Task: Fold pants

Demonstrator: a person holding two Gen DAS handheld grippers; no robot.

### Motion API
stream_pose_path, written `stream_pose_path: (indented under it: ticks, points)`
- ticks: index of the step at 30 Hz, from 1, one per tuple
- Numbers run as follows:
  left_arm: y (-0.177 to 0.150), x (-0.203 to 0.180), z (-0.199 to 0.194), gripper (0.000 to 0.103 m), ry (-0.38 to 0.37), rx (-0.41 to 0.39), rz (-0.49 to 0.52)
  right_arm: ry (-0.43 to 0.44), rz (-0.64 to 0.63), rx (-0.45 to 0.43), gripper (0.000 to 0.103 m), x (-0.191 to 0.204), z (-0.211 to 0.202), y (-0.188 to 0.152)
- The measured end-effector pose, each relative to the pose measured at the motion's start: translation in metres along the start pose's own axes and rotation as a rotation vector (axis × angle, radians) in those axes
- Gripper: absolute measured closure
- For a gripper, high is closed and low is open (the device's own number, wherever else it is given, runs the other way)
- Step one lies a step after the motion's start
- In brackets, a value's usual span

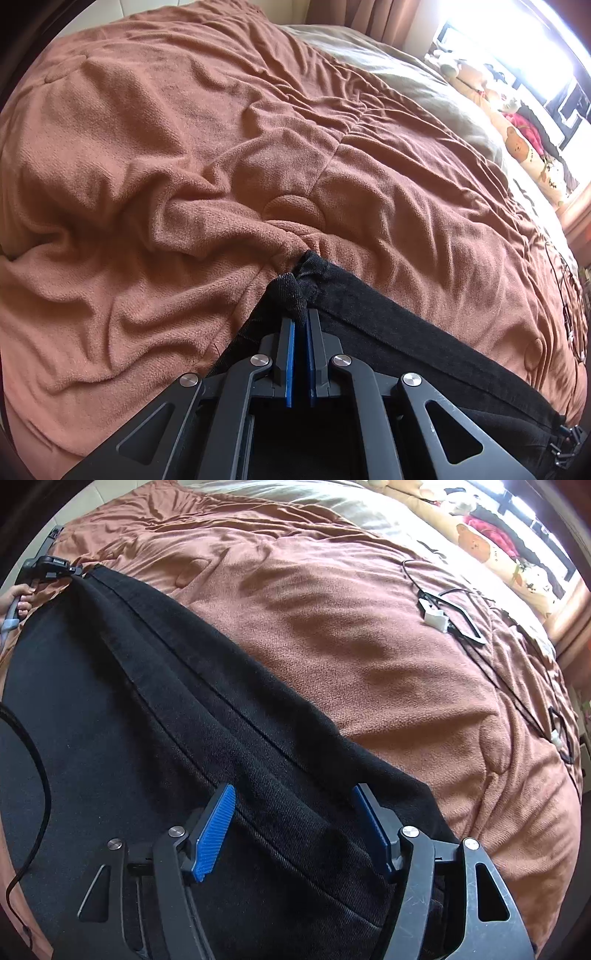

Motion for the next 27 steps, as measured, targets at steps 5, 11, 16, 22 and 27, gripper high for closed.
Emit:
stream_pose_path:
  ticks: [5,11,16,22,27]
  points:
    - [0.002,-0.001,-0.002,0.097,0.003,-0.002,0.003,0.053,-0.012,0.065,0.052,0.000,0.015,0.001]
    - [0.002,-0.004,-0.008,0.097,0.007,-0.010,0.018,-0.024,-0.063,0.076,0.103,0.011,0.012,-0.003]
    - [0.004,-0.004,-0.018,0.098,0.006,-0.017,0.019,-0.105,-0.059,0.000,0.103,0.017,-0.010,0.000]
    - [0.014,-0.008,-0.017,0.098,0.003,-0.023,0.011,-0.207,-0.013,-0.062,0.103,0.014,-0.027,0.015]
    - [0.025,-0.015,-0.004,0.098,0.005,-0.018,0.006,-0.244,0.014,-0.060,0.103,0.011,-0.021,0.022]
Point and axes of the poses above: each gripper's, at about its wrist camera, not at the fingertips, and z roughly the way its jaws point, x to its left, y to its top, the point moved 6 cm from there along z, roughly the way its jaws point, and after that the axes turned 6 degrees about x, right-handed, at the moved point
